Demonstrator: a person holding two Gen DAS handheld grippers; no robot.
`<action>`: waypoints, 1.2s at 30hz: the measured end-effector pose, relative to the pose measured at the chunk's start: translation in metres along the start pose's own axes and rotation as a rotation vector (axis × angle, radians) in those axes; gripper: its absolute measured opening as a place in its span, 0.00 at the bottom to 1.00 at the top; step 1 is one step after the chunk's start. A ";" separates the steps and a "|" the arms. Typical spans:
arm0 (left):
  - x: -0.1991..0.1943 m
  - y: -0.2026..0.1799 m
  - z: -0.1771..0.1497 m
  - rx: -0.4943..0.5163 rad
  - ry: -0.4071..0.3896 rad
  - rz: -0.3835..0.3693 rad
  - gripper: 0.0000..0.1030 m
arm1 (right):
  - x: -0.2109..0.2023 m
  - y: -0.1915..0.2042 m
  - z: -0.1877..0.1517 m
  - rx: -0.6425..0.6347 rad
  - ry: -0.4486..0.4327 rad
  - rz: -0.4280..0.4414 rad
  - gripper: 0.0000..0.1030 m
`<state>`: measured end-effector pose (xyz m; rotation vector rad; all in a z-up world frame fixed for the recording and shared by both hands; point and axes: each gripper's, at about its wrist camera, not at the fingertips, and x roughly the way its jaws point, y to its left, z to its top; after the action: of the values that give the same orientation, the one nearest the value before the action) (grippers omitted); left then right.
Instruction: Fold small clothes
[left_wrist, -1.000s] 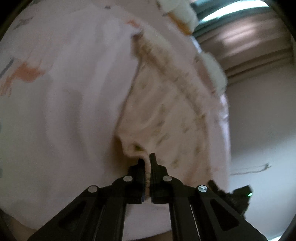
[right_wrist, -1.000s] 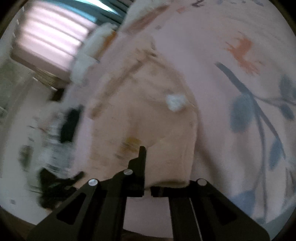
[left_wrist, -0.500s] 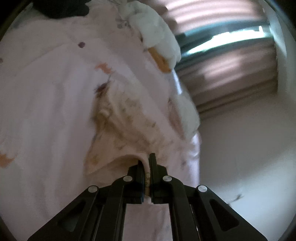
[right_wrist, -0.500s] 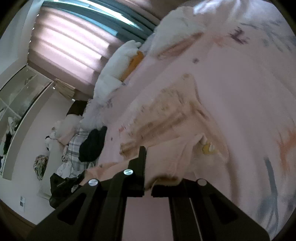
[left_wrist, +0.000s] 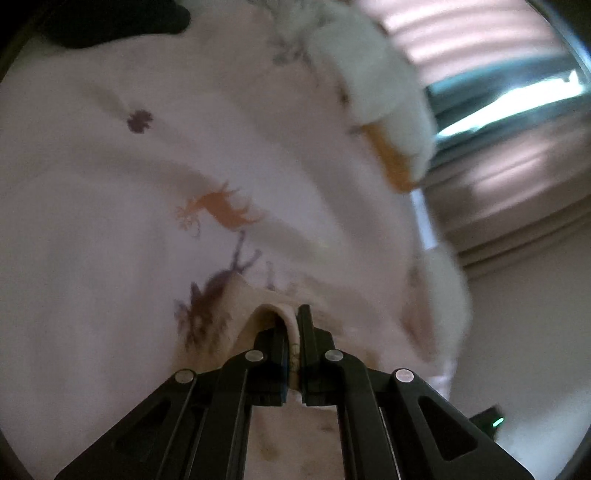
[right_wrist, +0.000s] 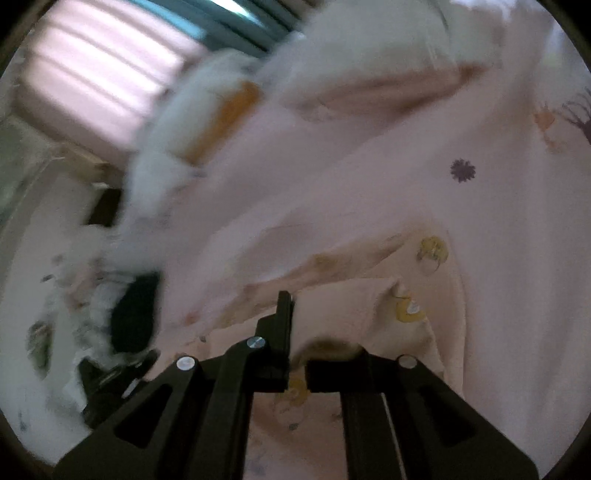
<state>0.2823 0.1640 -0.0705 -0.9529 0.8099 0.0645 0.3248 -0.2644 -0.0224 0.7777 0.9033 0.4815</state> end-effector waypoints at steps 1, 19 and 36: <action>0.012 0.000 0.002 0.007 0.008 0.060 0.03 | 0.010 -0.002 0.003 0.010 0.014 -0.048 0.15; -0.061 -0.084 -0.083 0.544 0.128 0.129 0.61 | -0.105 0.011 -0.050 -0.256 0.001 -0.162 0.55; 0.012 -0.112 -0.038 0.539 -0.225 0.285 0.48 | -0.015 0.057 0.009 -0.391 -0.117 -0.255 0.47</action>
<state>0.3114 0.0651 -0.0116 -0.3110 0.6982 0.1869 0.3213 -0.2422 0.0326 0.3255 0.7551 0.3673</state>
